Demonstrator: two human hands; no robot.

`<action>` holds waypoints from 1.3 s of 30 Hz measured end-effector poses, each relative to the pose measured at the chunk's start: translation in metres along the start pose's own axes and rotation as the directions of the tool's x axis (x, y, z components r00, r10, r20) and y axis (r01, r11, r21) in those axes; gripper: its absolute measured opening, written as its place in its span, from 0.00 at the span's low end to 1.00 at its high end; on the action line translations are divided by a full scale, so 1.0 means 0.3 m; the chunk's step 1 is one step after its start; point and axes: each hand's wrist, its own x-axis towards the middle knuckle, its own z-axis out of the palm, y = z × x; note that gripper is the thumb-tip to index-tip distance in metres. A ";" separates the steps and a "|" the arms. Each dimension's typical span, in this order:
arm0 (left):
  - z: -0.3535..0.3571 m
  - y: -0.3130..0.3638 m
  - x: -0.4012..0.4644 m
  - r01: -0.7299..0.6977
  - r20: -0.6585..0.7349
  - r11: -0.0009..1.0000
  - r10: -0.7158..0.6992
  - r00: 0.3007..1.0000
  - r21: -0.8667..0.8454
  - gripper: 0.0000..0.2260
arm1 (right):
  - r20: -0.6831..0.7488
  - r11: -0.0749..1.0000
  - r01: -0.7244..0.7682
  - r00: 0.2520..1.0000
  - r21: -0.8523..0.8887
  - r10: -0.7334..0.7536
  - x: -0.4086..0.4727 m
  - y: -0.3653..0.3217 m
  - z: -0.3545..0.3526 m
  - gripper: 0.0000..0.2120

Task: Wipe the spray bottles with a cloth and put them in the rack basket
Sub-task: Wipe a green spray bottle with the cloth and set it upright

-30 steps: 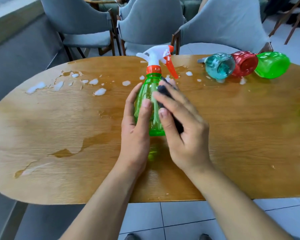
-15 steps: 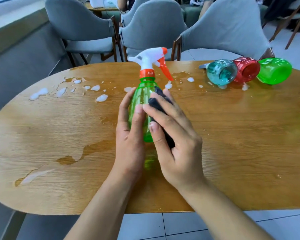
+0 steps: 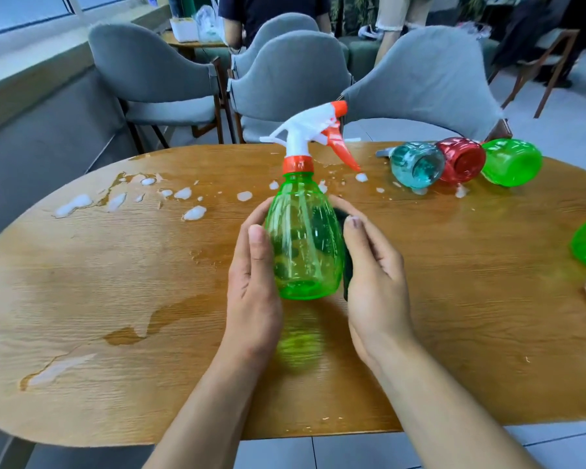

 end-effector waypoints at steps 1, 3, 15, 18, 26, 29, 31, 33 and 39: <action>0.005 -0.003 0.001 -0.007 -0.006 1.000 0.008 1.000 0.027 0.16 | -0.022 1.000 0.021 1.000 -0.008 -0.021 0.001 -0.006 -0.006 0.14; 0.016 -0.009 -0.004 0.000 0.011 1.000 0.000 1.000 0.029 0.17 | -0.044 0.993 0.095 0.994 -0.072 -0.098 0.002 -0.009 -0.017 0.13; 0.051 0.026 -0.059 0.027 0.176 1.000 -0.025 0.984 -0.008 0.20 | 0.230 0.717 0.568 0.822 -0.404 -0.522 0.013 -0.128 -0.035 0.13; 0.060 0.021 -0.058 0.016 0.127 0.999 -0.012 0.992 -0.030 0.20 | 0.359 0.659 0.579 0.815 -0.480 -0.455 0.023 -0.113 -0.048 0.13; -0.038 0.026 0.022 0.153 -0.068 0.966 -0.170 0.983 -0.209 0.25 | 0.572 0.715 0.603 0.744 -0.354 -0.345 -0.063 -0.061 -0.058 0.11; -0.058 0.014 0.033 0.138 -0.059 0.975 -0.150 0.987 -0.173 0.28 | 0.445 0.823 0.484 0.833 -0.298 -0.328 -0.063 -0.076 -0.060 0.09; -0.045 0.011 0.028 0.124 0.013 0.981 -0.124 0.992 -0.147 0.26 | 0.305 0.824 0.475 0.870 -0.310 -0.387 -0.035 -0.092 -0.061 0.09; -0.016 0.011 0.006 0.110 0.112 0.987 -0.097 0.989 -0.115 0.23 | 0.280 0.785 0.508 0.859 -0.354 -0.429 -0.002 -0.102 -0.059 0.11; 0.001 0.013 -0.003 0.085 0.068 0.994 -0.080 0.994 -0.073 0.21 | 0.519 0.582 0.646 0.756 -0.494 -0.399 -0.022 -0.058 -0.053 0.11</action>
